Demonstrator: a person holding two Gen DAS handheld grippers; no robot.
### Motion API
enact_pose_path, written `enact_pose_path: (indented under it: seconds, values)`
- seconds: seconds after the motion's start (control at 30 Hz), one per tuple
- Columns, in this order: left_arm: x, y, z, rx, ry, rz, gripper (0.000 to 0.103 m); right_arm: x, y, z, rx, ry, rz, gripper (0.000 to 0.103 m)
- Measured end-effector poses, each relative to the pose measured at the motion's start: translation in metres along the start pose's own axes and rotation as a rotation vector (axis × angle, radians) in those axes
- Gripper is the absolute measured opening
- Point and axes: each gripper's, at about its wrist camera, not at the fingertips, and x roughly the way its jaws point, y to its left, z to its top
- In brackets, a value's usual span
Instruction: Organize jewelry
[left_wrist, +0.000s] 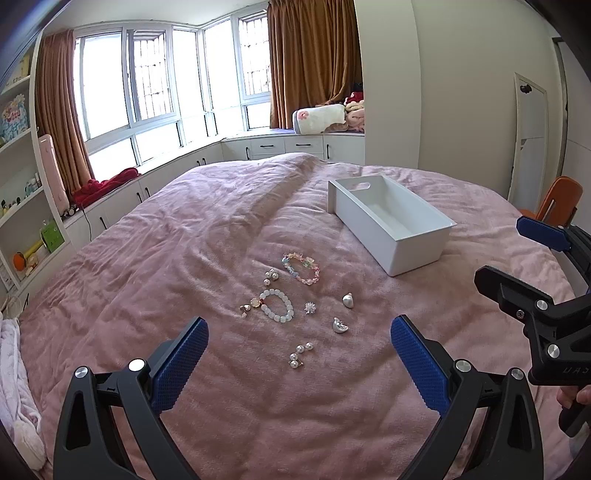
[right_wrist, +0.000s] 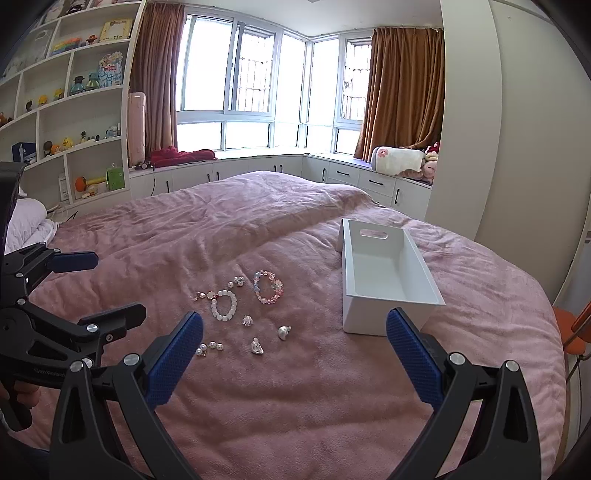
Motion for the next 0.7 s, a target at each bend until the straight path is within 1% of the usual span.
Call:
enact_pose_path:
  seconds: [0.7]
  values:
    - [0.0011, -0.0031, 0.0004, 0.001, 0.001, 0.001, 0.100, 0.0020, 0.0014, 0.0006, -0.004, 0.009, 0.013, 0.098]
